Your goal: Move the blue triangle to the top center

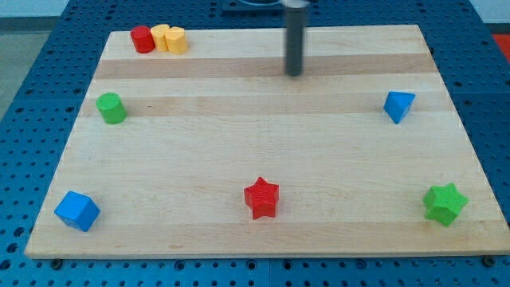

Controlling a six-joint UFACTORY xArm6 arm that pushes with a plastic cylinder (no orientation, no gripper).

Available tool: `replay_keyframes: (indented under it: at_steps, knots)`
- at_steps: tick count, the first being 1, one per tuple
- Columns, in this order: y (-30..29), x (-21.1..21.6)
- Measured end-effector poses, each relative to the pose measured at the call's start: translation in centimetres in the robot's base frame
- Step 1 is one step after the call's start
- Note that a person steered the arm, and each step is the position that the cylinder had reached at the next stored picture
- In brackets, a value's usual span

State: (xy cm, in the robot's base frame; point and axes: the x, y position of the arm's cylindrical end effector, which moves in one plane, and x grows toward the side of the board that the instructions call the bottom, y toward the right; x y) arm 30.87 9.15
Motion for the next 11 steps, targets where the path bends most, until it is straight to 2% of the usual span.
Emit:
replay_keyframes:
  at_steps: [1,2,3,4,5,10,11]
  knots:
    - [12.3,0.6]
    - [18.1,7.3]
    - [16.3,10.8]
    - [11.0,9.7]
    - [5.6,7.3]
    - [-6.5,-7.3]
    - [-10.1,-8.2]
